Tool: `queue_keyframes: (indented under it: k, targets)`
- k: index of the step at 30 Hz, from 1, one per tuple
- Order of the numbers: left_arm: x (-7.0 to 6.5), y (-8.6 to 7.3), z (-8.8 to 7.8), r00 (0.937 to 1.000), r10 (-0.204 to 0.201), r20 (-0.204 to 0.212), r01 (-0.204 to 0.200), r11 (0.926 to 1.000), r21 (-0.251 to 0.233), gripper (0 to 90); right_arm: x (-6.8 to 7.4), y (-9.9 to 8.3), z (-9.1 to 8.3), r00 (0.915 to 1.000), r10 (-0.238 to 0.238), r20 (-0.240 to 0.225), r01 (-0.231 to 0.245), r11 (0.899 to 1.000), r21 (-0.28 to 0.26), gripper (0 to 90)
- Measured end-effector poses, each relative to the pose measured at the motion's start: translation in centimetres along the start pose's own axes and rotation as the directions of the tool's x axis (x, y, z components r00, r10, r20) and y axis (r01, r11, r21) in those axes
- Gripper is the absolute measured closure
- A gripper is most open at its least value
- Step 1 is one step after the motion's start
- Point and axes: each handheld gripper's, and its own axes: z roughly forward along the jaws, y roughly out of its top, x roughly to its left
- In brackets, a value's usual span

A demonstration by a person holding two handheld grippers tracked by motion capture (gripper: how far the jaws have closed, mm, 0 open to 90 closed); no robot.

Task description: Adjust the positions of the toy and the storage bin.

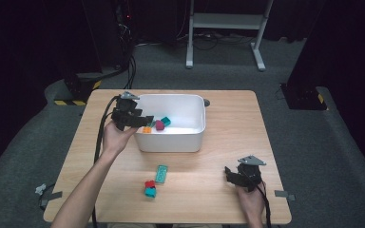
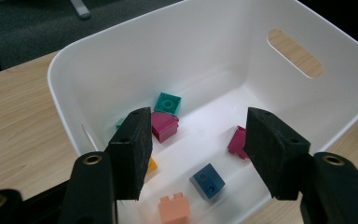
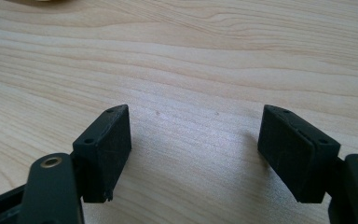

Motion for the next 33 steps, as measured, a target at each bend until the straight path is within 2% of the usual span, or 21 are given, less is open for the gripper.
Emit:
queue_keyframes:
  k: [8, 17, 26, 33]
  targets:
    - [-0.7, -1.9, -2.1, 0.9998, 0.007, 0.017, -0.006, 0.9996, -0.026, 41.7, 0.0, 0.0, 0.0, 1.0, 0.0, 0.0, 0.0, 1.0, 0.0, 25.6]
    - [-1.6, -5.5, -3.9, 0.9995, -0.004, 0.033, 0.005, 0.9991, -0.042, 41.7, 0.0, 0.0, 0.0, 1.0, 0.0, 0.0, 0.0, 1.0, 0.0, 25.6]
    - [-2.9, -9.5, -4.0, 0.9983, -0.013, 0.057, 0.013, 0.9999, -0.004, 41.4, 0.0, 0.0, 0.0, 1.0, 0.0, 0.001, 0.0, 1.0, 0.001, 25.6]
    - [-4.1, -12.3, -2.6, 0.998, -0.022, 0.059, 0.02, 0.9988, 0.045, 40.6, 0.0, 0.0, 0.0, 1.0, 0.0, 0.001, 0.0, 1.0, 0.001, 25.6]
